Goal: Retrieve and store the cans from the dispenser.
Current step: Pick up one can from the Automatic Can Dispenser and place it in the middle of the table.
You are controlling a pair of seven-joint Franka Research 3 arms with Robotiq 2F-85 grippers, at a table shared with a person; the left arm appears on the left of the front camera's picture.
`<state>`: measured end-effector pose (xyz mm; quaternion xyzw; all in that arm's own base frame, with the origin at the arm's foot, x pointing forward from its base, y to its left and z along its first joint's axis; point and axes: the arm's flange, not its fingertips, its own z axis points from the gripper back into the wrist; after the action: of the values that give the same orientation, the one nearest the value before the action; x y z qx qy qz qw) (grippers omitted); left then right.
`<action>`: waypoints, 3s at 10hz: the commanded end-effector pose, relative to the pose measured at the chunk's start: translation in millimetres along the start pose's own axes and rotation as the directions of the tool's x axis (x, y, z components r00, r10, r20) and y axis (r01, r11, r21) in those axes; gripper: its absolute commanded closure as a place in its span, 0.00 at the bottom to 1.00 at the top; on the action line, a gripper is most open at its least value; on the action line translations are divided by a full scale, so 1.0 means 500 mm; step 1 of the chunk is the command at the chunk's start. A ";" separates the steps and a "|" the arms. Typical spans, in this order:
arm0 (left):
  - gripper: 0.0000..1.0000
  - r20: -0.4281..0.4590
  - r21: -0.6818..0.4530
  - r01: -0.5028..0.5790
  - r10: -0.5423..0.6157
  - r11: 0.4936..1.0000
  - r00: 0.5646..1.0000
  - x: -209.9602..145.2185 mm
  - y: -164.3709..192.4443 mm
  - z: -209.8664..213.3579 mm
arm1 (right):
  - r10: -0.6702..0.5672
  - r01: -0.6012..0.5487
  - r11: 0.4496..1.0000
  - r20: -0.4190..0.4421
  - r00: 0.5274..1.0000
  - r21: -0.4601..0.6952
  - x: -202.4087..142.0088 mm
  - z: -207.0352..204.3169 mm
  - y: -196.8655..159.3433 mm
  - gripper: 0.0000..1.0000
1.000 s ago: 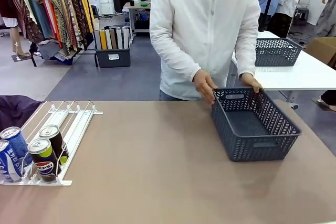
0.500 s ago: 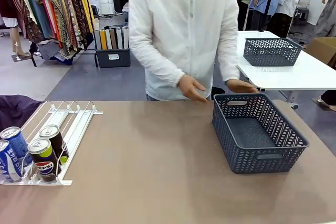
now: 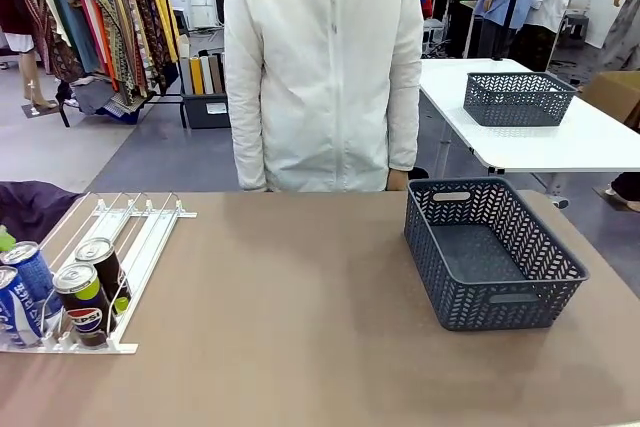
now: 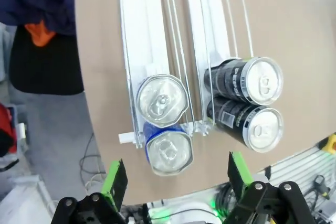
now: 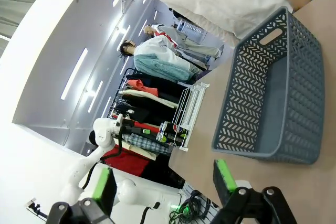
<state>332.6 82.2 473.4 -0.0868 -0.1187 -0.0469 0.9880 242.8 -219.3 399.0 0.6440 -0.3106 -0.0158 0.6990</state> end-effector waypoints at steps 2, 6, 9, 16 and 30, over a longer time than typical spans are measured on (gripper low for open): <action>0.00 -0.088 0.060 -0.023 0.029 0.998 0.996 -0.044 -0.026 -0.101 | -0.004 0.004 1.000 -0.009 1.000 0.003 0.001 0.002 0.008 0.00; 0.00 -0.178 0.096 -0.048 0.064 0.994 0.982 -0.061 -0.020 -0.169 | -0.004 0.004 1.000 -0.009 1.000 0.003 0.001 0.002 0.008 0.00; 0.00 -0.174 0.105 -0.059 0.077 0.993 0.982 -0.070 -0.019 -0.193 | -0.004 0.004 1.000 -0.009 1.000 0.003 0.001 0.002 0.008 0.00; 1.00 -0.178 0.145 -0.056 0.082 0.988 0.981 -0.072 -0.021 -0.202 | -0.004 0.004 1.000 -0.009 1.000 0.003 0.001 0.002 0.008 0.00; 1.00 0.214 0.060 0.063 -0.074 0.996 0.974 -0.171 -0.052 0.298 | -0.004 0.004 1.000 -0.009 1.000 0.003 0.001 0.002 0.008 0.00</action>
<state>206.6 83.4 603.8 -0.0102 -0.2164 -0.0633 0.9742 242.9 -219.1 398.8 0.6440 -0.3102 -0.0159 0.6991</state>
